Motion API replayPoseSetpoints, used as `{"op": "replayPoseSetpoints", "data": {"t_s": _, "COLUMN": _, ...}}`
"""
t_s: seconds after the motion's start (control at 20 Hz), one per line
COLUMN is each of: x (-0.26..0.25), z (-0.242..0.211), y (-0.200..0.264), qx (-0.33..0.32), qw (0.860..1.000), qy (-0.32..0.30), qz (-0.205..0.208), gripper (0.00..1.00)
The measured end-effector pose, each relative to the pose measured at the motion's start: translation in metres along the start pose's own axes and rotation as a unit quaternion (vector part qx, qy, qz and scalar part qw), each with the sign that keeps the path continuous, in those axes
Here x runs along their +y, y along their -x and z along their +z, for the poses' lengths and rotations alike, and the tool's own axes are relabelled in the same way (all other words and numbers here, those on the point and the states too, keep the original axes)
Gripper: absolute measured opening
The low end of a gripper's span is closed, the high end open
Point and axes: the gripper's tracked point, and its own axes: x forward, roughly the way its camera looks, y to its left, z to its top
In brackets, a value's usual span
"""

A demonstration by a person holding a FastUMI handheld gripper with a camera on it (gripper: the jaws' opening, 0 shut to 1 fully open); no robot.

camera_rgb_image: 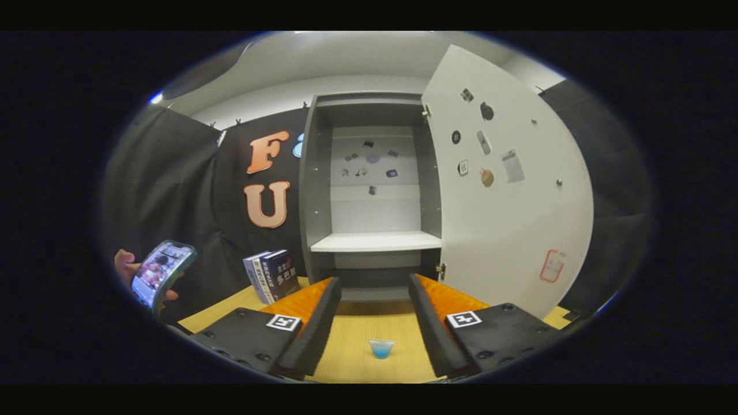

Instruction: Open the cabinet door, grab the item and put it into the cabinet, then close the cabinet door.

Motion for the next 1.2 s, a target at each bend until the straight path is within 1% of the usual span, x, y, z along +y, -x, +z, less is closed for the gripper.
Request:
{"op": "replayPoseSetpoints", "data": {"t_s": 0.05, "x": -0.002, "z": -0.02, "y": -0.011, "qx": 0.017, "qw": 1.0, "qy": -0.005, "qz": -0.008, "gripper": 0.91}}
{"op": "replayPoseSetpoints", "data": {"t_s": 0.15, "x": -0.007, "z": -0.058, "y": -0.028, "qx": 0.044, "qw": 0.999, "qy": -0.01, "qz": -0.024, "gripper": 0.99}}
{"op": "replayPoseSetpoints", "data": {"t_s": 0.35, "x": -0.006, "z": -0.123, "y": -0.048, "qx": 0.098, "qw": 0.995, "qy": -0.013, "qz": -0.034, "gripper": 0.99}}
{"op": "replayPoseSetpoints", "data": {"t_s": 0.45, "x": -0.01, "z": -0.152, "y": -0.057, "qx": 0.12, "qw": 0.992, "qy": -0.009, "qz": -0.047, "gripper": 0.99}}
{"op": "replayPoseSetpoints", "data": {"t_s": 0.6, "x": -0.017, "z": -0.196, "y": -0.062, "qx": 0.162, "qw": 0.985, "qy": -0.013, "qz": -0.059, "gripper": 0.99}}
{"op": "replayPoseSetpoints", "data": {"t_s": 0.75, "x": -0.025, "z": -0.237, "y": -0.067, "qx": 0.204, "qw": 0.977, "qy": 0.0, "qz": -0.068, "gripper": 0.99}}
{"op": "replayPoseSetpoints", "data": {"t_s": 0.95, "x": -0.034, "z": -0.268, "y": -0.071, "qx": 0.237, "qw": 0.968, "qy": -0.005, "qz": -0.08, "gripper": 0.98}}
{"op": "replayPoseSetpoints", "data": {"t_s": 1.05, "x": -0.037, "z": -0.277, "y": -0.072, "qx": 0.246, "qw": 0.965, "qy": -0.013, "qz": -0.088, "gripper": 0.92}}
{"op": "replayPoseSetpoints", "data": {"t_s": 1.2, "x": -0.042, "z": -0.281, "y": -0.077, "qx": 0.249, "qw": 0.964, "qy": -0.019, "qz": -0.09, "gripper": 0.9}}
